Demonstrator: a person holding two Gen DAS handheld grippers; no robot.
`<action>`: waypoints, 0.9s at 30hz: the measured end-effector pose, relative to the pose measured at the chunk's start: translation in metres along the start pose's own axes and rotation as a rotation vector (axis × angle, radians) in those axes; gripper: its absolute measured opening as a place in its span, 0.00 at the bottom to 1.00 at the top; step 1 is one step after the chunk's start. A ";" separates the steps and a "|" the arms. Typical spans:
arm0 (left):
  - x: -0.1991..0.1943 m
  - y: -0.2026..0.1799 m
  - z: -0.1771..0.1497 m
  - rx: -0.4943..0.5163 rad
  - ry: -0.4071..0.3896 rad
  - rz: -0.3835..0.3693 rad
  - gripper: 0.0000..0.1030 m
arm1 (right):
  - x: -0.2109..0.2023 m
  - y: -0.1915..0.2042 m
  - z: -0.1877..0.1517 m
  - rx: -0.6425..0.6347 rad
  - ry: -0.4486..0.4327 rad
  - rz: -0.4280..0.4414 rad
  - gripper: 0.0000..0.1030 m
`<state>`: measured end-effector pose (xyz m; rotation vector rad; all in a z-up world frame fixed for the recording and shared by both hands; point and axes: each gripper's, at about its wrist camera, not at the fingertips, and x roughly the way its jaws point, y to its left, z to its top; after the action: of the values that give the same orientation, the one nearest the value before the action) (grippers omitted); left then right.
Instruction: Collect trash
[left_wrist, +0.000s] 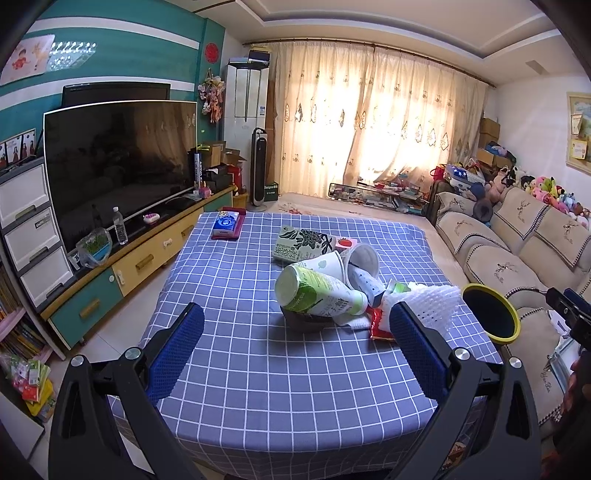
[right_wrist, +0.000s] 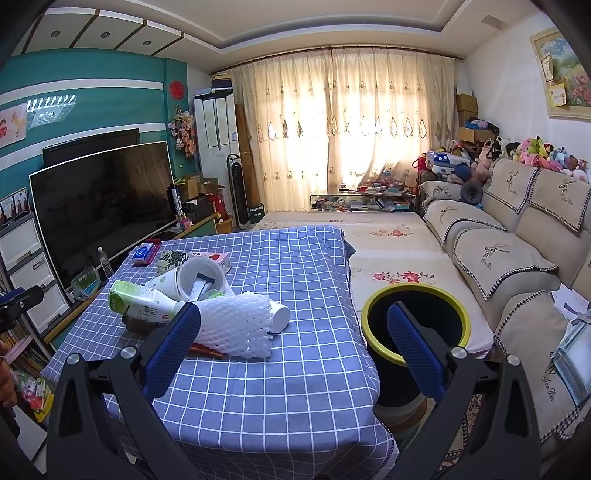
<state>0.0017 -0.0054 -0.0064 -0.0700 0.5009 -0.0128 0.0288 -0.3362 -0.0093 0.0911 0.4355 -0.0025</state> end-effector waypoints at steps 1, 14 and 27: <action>0.001 0.001 0.001 -0.001 0.002 0.000 0.96 | 0.000 -0.001 0.000 0.001 0.001 0.001 0.94; 0.002 0.001 0.000 -0.001 0.006 -0.002 0.96 | 0.001 -0.001 0.000 0.005 0.002 0.001 0.94; 0.008 -0.001 -0.002 -0.001 0.023 -0.009 0.96 | 0.002 -0.002 -0.002 0.009 0.007 -0.002 0.94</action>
<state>0.0077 -0.0069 -0.0121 -0.0728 0.5238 -0.0223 0.0299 -0.3383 -0.0127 0.0998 0.4426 -0.0059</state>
